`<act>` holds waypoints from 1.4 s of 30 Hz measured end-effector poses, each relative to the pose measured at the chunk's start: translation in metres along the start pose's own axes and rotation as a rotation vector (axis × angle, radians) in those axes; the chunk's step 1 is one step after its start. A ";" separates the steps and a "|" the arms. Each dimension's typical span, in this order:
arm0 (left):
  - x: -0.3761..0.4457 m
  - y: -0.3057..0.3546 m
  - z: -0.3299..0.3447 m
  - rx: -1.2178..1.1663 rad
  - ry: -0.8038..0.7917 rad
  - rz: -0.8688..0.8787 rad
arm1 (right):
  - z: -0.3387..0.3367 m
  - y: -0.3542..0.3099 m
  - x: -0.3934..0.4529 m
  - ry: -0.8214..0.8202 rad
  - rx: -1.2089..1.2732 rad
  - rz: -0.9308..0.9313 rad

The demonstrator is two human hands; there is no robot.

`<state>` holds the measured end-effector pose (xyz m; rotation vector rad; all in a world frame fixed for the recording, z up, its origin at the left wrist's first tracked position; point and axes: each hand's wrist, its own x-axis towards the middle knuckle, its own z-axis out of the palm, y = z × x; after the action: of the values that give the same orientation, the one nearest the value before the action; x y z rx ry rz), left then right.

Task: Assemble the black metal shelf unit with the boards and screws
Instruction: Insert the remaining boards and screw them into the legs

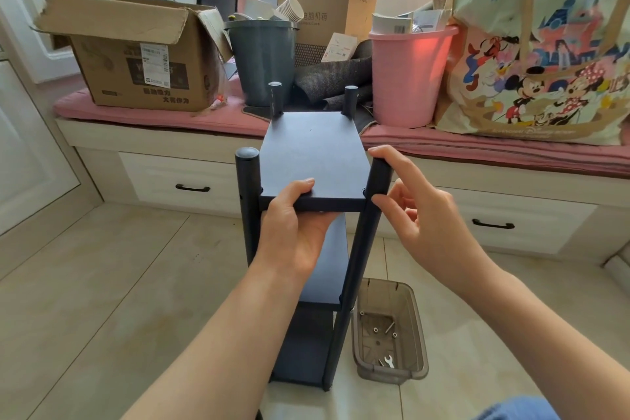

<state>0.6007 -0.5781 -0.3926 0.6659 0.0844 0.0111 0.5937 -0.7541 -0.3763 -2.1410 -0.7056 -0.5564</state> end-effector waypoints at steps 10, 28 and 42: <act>0.001 0.007 -0.004 -0.021 -0.076 -0.020 | 0.003 0.002 0.002 -0.015 0.020 0.004; -0.002 -0.019 -0.005 0.381 -0.216 0.016 | -0.001 0.005 -0.003 -0.012 0.105 0.043; 0.003 -0.017 -0.018 0.460 -0.327 0.038 | -0.005 -0.003 -0.009 0.085 0.196 0.244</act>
<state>0.6015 -0.5798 -0.4173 1.1205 -0.2483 -0.0830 0.5841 -0.7589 -0.3769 -1.9718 -0.4250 -0.4262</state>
